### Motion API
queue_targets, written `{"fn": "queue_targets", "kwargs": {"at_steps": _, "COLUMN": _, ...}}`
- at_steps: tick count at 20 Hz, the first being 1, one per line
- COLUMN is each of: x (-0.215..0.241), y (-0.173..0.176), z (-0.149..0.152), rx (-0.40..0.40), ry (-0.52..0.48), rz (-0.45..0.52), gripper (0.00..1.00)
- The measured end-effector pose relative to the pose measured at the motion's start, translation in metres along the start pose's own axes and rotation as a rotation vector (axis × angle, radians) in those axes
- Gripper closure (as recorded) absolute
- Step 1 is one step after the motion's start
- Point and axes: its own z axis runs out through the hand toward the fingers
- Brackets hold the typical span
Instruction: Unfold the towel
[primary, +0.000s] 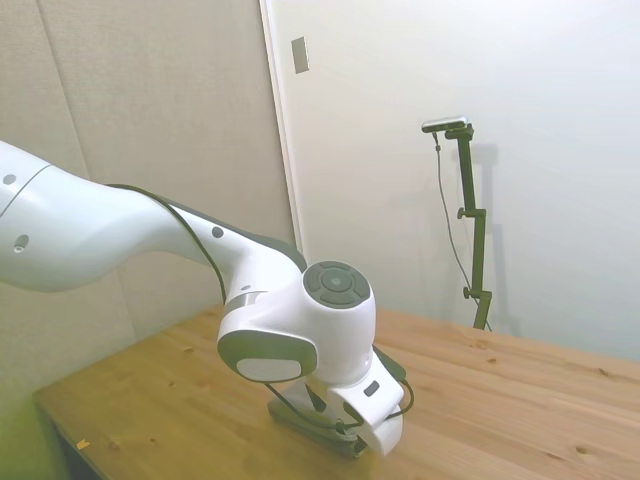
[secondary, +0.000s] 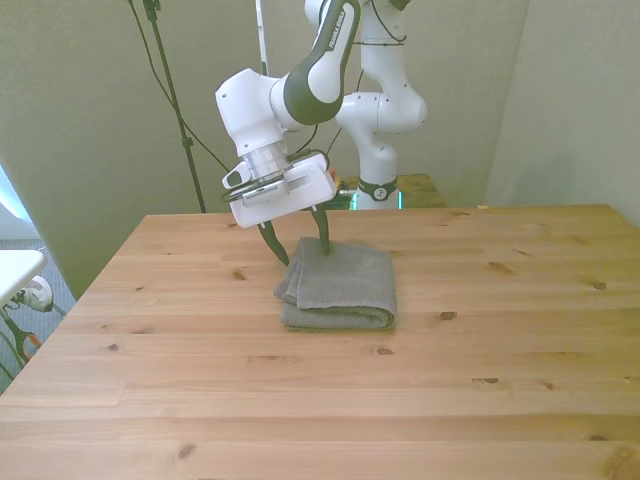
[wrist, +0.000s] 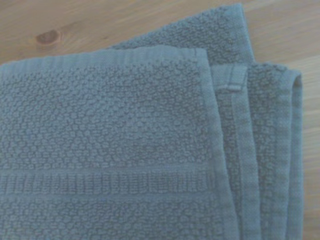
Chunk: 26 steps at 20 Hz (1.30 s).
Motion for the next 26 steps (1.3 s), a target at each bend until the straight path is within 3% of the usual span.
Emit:
{"fn": "queue_targets", "kwargs": {"at_steps": 18, "x": -0.019, "y": -0.001, "z": 0.004, "rx": 0.004, "ry": -0.025, "rz": -0.049, "gripper": 1.0}}
{"fn": "queue_targets", "kwargs": {"at_steps": 26, "x": -0.013, "y": -0.02, "z": -0.028, "rx": 0.044, "ry": 0.012, "rz": -0.076, "gripper": 1.0}}
